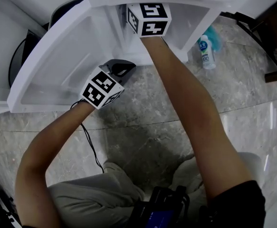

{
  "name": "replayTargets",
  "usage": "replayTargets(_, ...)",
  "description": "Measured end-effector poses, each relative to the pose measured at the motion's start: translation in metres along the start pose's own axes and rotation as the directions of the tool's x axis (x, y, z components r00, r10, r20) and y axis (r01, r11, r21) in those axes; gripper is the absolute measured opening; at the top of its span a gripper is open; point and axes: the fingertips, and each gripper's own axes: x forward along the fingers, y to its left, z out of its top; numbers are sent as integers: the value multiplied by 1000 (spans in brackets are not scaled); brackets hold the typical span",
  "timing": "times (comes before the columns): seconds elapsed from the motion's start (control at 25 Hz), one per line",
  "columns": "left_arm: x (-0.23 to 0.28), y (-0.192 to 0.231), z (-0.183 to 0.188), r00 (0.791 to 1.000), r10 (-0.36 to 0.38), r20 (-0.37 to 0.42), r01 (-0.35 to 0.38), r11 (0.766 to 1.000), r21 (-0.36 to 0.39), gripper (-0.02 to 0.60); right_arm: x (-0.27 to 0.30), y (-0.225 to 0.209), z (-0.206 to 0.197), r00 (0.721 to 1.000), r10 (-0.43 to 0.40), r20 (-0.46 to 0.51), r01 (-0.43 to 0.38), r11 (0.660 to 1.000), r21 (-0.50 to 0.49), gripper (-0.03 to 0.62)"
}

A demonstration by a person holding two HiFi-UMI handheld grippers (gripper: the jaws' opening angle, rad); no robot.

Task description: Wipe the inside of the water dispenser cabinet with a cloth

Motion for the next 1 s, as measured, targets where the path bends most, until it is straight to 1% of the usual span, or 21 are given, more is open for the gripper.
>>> replayTargets(0.16,-5,2,-12,1000,9,-21,-9,1000,-6,6,5,-3,-3,1000,-10,-12,10,1000,-11,120)
replayTargets(0.28,-3,5,-13,1000,12,-25,-12,1000,2,6,-8,5,4,1000,-16,14,16,1000,1,120)
replayTargets(0.4,3,7,-7,1000,13,-8,-13,1000,0,6,-21,12,8,999,-26,45,26,1000,1,120)
replayTargets(0.56,5,0,-2,1000,-8,11,8,1000,-9,6,-12,10,5,1000,-6,30,7,999,-36,120)
replayTargets(0.72,7,-8,-16,999,-47,-21,47,999,-13,6,5,0,-2,1000,-2,-2,2,995,-96,117)
replayTargets(0.84,5,-8,-24,998,-50,-41,49,999,-15,7,7,0,-4,1000,10,-19,-12,991,-132,117)
replayTargets(0.92,6,-8,-23,998,-50,-47,50,999,-8,7,1,4,-1,1000,16,-11,-17,992,-126,117)
replayTargets(1.0,10,-8,-17,998,-53,-42,53,999,5,6,-10,10,3,1000,12,12,-11,995,-97,117)
